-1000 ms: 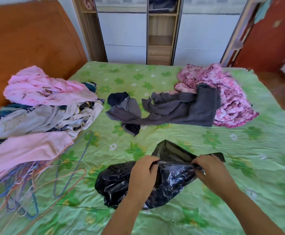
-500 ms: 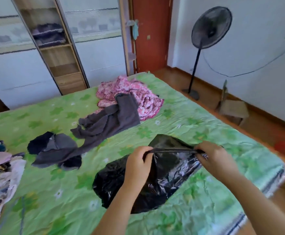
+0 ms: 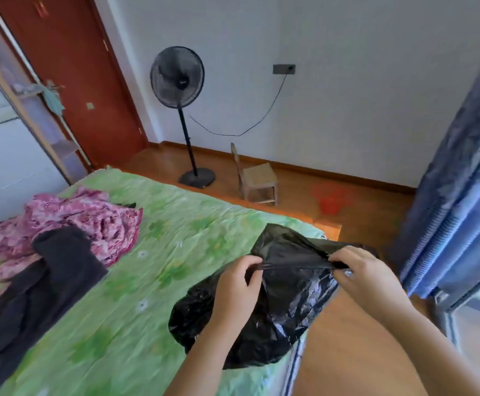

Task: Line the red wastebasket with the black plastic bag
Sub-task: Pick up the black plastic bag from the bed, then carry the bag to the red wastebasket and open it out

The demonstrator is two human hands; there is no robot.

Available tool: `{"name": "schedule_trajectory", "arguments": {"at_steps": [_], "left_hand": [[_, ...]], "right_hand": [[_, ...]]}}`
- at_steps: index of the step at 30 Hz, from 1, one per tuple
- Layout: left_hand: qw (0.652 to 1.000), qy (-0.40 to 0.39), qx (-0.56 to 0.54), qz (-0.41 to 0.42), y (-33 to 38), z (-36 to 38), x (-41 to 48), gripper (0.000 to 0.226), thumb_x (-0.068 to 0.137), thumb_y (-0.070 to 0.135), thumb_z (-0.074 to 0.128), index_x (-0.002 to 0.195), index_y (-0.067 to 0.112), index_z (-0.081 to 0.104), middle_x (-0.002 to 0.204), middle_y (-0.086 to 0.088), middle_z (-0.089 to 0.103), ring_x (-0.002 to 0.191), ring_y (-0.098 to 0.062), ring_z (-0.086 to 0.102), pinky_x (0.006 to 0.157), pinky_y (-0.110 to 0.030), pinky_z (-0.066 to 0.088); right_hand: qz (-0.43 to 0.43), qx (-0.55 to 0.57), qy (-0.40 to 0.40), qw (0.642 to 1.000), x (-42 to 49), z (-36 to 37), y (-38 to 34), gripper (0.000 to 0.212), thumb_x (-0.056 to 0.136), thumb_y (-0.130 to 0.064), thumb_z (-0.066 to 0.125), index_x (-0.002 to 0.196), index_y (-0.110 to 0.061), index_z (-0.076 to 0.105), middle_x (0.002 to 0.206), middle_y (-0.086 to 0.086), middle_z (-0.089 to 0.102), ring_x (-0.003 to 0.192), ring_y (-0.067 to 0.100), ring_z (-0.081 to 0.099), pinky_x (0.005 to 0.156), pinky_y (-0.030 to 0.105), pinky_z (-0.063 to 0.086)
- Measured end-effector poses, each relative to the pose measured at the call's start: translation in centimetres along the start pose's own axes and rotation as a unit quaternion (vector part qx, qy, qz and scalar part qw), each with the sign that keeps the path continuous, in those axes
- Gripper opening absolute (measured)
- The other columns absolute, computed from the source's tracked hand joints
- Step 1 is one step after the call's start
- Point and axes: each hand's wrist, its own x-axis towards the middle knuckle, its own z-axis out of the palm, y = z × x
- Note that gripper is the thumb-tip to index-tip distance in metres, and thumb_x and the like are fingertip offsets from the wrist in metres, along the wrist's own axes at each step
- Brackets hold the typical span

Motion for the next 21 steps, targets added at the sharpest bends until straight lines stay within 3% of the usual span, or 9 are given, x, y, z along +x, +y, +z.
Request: {"name": "schedule_trajectory", "arguments": {"at_steps": [4,8,11,15,18,21], "left_hand": [[0.998,-0.058,-0.005,0.033,4.1,7.8,2.9,0.017,0.087,0.01,0.058,0.101,0.017,0.065,0.095,0.004,0.066,0.089,-0.01,0.06,0.078,-0.015,0.045],[0.995,-0.09,-0.014,0.047,7.9,15.5,5.7,0.017,0.087,0.009,0.058,0.1,0.017,0.066,0.093,0.011,0.063,0.089,-0.002,0.057,0.075,0.002,0.036],[0.991,-0.114,-0.026,0.069,10.5,20.4,7.1,0.015,0.085,0.007,0.061,0.095,0.016,0.066,0.088,0.013,0.062,0.081,0.008,0.056,0.071,0.003,0.035],[0.985,-0.144,-0.027,0.094,13.6,26.1,8.6,0.016,0.082,0.009,0.064,0.097,0.014,0.065,0.09,0.013,0.059,0.085,0.0,0.054,0.074,0.005,0.032],[0.973,-0.183,-0.027,0.138,15.6,29.9,10.0,0.023,0.081,0.009,0.065,0.103,0.013,0.062,0.098,0.007,0.059,0.094,-0.004,0.053,0.08,0.003,0.031],[0.959,-0.215,-0.038,0.179,16.6,33.2,11.9,0.028,0.079,0.009,0.068,0.105,0.014,0.061,0.096,0.01,0.054,0.091,0.004,0.05,0.08,0.002,0.031]], "right_hand": [[0.047,-0.006,0.008,0.999,-0.3,-3.9,7.5,0.025,0.063,0.008,0.07,0.08,-0.01,0.067,0.078,0.004,0.068,0.072,0.026,0.064,0.059,0.03,0.047],[0.087,-0.007,0.008,0.996,-0.3,-7.4,14.0,0.018,0.071,0.005,0.066,0.085,-0.007,0.067,0.083,0.006,0.068,0.079,0.026,0.062,0.064,0.039,0.051],[0.109,-0.016,0.007,0.994,-0.1,-9.4,18.0,0.015,0.075,0.0,0.064,0.088,-0.006,0.067,0.086,0.008,0.067,0.081,0.027,0.062,0.067,0.038,0.05],[0.151,-0.015,0.015,0.988,0.0,-11.2,22.3,0.015,0.079,-0.004,0.061,0.093,-0.006,0.066,0.094,0.008,0.068,0.086,0.029,0.061,0.069,0.039,0.049],[0.164,-0.021,0.025,0.986,0.3,-11.7,24.9,0.012,0.079,-0.004,0.063,0.09,-0.005,0.066,0.086,0.008,0.068,0.081,0.029,0.062,0.064,0.035,0.048],[0.171,-0.042,0.025,0.984,1.4,-11.5,27.5,0.008,0.079,-0.004,0.062,0.086,-0.006,0.065,0.081,0.006,0.067,0.076,0.026,0.061,0.06,0.028,0.042]]}}
